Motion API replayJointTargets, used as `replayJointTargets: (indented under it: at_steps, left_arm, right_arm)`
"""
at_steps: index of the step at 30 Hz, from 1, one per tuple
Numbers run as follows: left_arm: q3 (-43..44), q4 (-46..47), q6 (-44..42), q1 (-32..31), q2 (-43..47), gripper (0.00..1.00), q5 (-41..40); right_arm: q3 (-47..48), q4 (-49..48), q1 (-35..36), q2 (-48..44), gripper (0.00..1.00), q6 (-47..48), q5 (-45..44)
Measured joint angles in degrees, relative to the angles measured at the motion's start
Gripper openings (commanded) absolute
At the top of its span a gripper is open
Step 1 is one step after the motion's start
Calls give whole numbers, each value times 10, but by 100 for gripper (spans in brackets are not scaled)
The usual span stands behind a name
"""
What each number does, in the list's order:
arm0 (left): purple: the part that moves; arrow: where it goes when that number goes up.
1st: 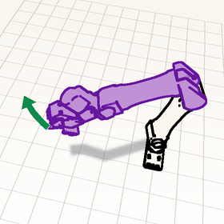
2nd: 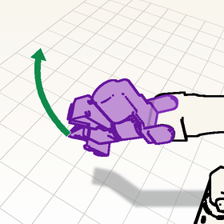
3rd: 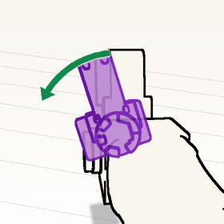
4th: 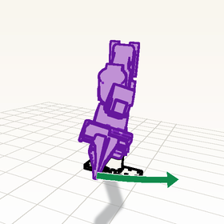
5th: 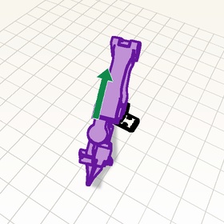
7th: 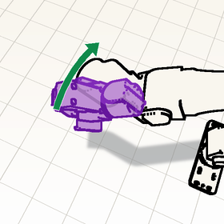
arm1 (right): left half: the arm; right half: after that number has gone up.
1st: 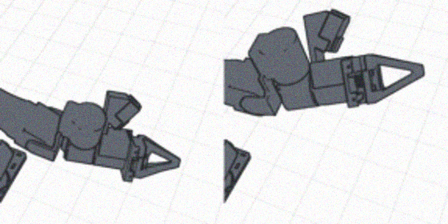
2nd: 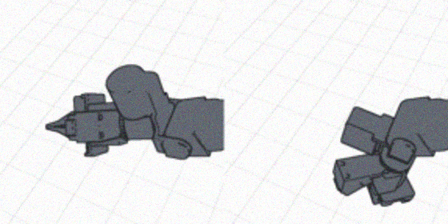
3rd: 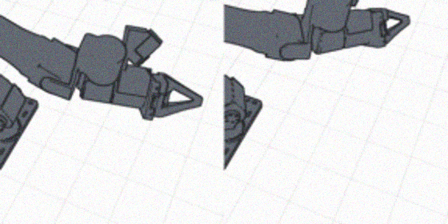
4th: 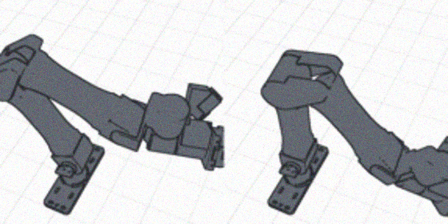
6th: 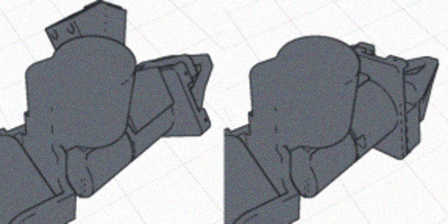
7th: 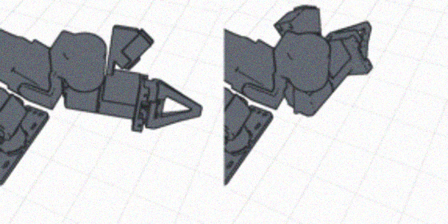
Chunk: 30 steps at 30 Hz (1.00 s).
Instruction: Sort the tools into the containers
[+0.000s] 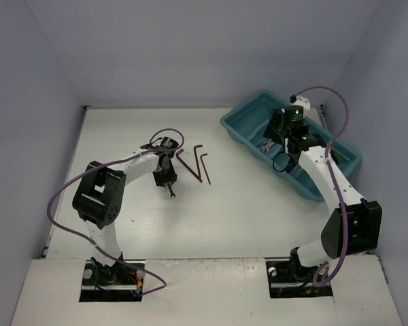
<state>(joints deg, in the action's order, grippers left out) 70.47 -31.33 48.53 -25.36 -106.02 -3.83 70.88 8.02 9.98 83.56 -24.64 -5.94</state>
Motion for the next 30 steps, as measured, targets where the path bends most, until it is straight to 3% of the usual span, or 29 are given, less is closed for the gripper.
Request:
replayJointTargets:
  at_steps: [3, 12, 27, 30]
  left_arm:
    - [7, -9, -4, 4, -5, 19, -3]
    - [5, -16, -28, 50, -6, 19, -1]
    - [29, -39, -114, 80, -24, 19, 11]
    - [41, -49, -132, 83, -31, 1, 18]
  right_arm:
    - [-24, 9, 5, -9, 54, 4, 7]
    - [-30, 16, 64, -49, 56, 11, 18]
    - [-31, 16, 154, -39, 56, 9, 23]
    - [-31, 16, 167, -36, 56, 7, 23]
